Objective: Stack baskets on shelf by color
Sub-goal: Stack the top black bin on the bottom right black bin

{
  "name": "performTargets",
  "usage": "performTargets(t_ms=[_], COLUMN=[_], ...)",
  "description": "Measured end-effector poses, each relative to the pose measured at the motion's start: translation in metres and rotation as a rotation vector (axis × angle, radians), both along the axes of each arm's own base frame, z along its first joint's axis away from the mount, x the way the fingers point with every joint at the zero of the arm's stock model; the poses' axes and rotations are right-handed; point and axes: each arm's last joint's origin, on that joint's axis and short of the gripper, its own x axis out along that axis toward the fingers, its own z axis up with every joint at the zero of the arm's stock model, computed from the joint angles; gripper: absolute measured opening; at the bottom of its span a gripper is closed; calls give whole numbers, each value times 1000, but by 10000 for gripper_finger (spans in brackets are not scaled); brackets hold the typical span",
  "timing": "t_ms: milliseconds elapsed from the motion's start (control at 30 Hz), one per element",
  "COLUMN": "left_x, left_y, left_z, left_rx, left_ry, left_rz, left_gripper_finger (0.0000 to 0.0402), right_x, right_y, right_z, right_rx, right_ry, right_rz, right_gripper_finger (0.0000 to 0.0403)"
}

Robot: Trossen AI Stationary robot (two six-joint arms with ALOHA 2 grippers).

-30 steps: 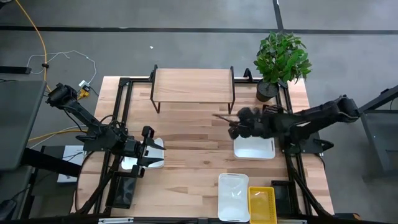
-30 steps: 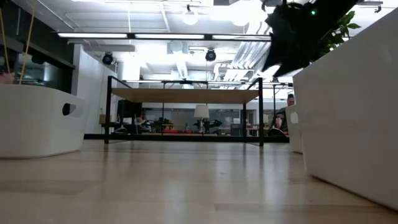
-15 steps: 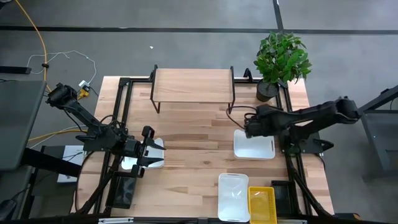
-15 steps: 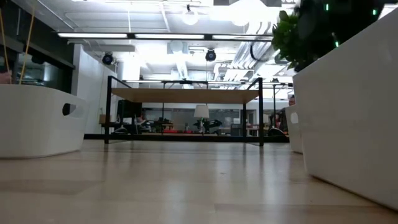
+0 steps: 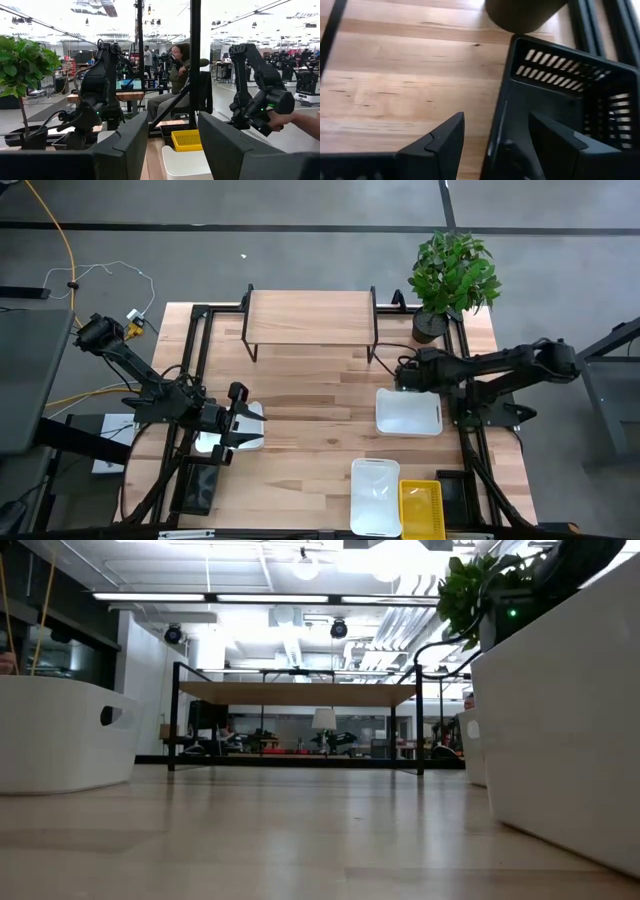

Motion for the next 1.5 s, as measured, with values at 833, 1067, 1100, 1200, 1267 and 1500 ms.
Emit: performTargets(t_ms=[833, 1067, 1100, 1200, 1267, 1500], left_x=[0, 0, 0, 0, 0, 0], left_y=[0, 0, 0, 0, 0, 0], left_z=[0, 0, 0, 0, 0, 0], left_rx=[0, 0, 0, 0, -1, -2], left_ry=[0, 0, 0, 0, 0, 1], left_rz=[0, 0, 0, 0, -1, -1], left_gripper_finger=[161, 161, 161, 161, 161, 161], right_x=[-3, 9, 11, 18, 23, 36], right_y=[-8, -3, -2, 6, 12, 51], right_z=[-9, 7, 11, 27, 40, 100], right_rx=[-24, -43, -47, -65, -86, -91], right_ry=[-9, 6, 7, 17, 18, -25], right_rz=[-11, 87, 102, 147, 183, 382], right_gripper_finger=[15, 7, 4, 4, 4, 2])
